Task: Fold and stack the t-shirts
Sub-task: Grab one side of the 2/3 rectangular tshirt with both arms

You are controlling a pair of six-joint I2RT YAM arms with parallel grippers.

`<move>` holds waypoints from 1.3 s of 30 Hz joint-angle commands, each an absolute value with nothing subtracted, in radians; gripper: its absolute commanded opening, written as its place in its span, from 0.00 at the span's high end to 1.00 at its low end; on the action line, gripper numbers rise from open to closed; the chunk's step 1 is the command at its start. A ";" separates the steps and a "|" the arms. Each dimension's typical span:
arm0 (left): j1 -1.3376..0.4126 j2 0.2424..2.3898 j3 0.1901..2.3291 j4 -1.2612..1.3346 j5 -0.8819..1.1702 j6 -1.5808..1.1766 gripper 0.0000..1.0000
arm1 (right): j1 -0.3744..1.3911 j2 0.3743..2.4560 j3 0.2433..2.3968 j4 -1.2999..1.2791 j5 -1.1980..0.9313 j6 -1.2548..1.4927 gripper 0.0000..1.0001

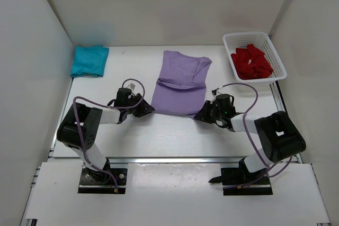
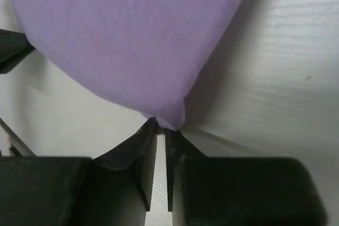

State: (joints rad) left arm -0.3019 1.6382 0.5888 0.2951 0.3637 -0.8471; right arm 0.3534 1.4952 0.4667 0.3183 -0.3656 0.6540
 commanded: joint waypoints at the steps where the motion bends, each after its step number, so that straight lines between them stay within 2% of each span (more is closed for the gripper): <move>1: -0.324 1.686 0.624 0.322 0.334 -0.865 0.63 | 0.347 1.534 0.500 0.328 -0.313 0.649 0.92; 2: -0.321 1.695 0.638 0.324 0.345 -0.877 0.75 | 0.341 1.535 0.508 0.321 -0.316 0.637 0.98; 3: -0.316 1.695 0.652 0.318 0.348 -0.874 0.87 | 0.341 1.525 0.515 0.289 -0.313 0.631 1.00; 5: -0.311 1.660 0.664 0.296 0.342 -0.881 0.99 | 0.330 1.468 0.523 0.227 -0.296 0.591 1.00; 12: -0.278 1.468 0.612 0.224 0.382 -0.873 1.00 | 0.255 1.254 0.537 -0.072 -0.336 0.460 1.00; 19: -0.310 1.356 0.487 0.138 0.414 -0.850 1.00 | 0.247 1.122 0.434 -0.219 -0.341 0.436 1.00; 21: -0.330 1.321 0.434 0.129 0.410 -0.859 0.94 | 0.294 1.085 0.396 -0.218 -0.316 0.484 1.00; 23: -0.344 1.257 0.350 0.150 0.417 -0.873 0.82 | 0.310 1.030 0.361 -0.247 -0.269 0.517 1.00; 24: -0.348 1.241 0.339 0.150 0.416 -0.883 0.78 | 0.308 1.010 0.329 -0.248 -0.267 0.531 0.90; 25: -0.339 1.205 0.306 0.152 0.419 -0.887 0.67 | 0.302 0.974 0.312 -0.249 -0.285 0.535 0.83; 26: -0.319 1.169 0.286 0.147 0.429 -0.884 0.61 | 0.284 0.933 0.301 -0.264 -0.299 0.544 0.67; 29: -0.282 1.060 0.284 0.083 0.416 -0.856 0.55 | 0.327 0.832 0.305 -0.310 -0.238 0.568 0.58; 31: -0.293 0.999 0.305 0.042 0.390 -0.833 0.55 | 0.324 0.799 0.340 -0.322 -0.256 0.578 0.62; 33: -0.331 0.962 0.328 0.015 0.352 -0.824 0.54 | 0.316 0.795 0.356 -0.296 -0.291 0.575 0.74; 35: -0.408 0.962 0.348 0.037 0.287 -0.828 0.52 | 0.334 0.843 0.364 -0.240 -0.310 0.583 0.82; 36: -0.426 0.975 0.360 0.052 0.276 -0.825 0.53 | 0.362 0.856 0.374 -0.217 -0.307 0.601 0.86; 39: -0.451 1.133 0.406 0.107 0.296 -0.816 0.54 | 0.451 0.962 0.382 -0.091 -0.322 0.637 0.90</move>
State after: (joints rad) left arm -0.4309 1.0298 0.3569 0.0708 0.3321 -0.8413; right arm 0.3847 0.9005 0.3470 -0.2230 -0.3016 0.5964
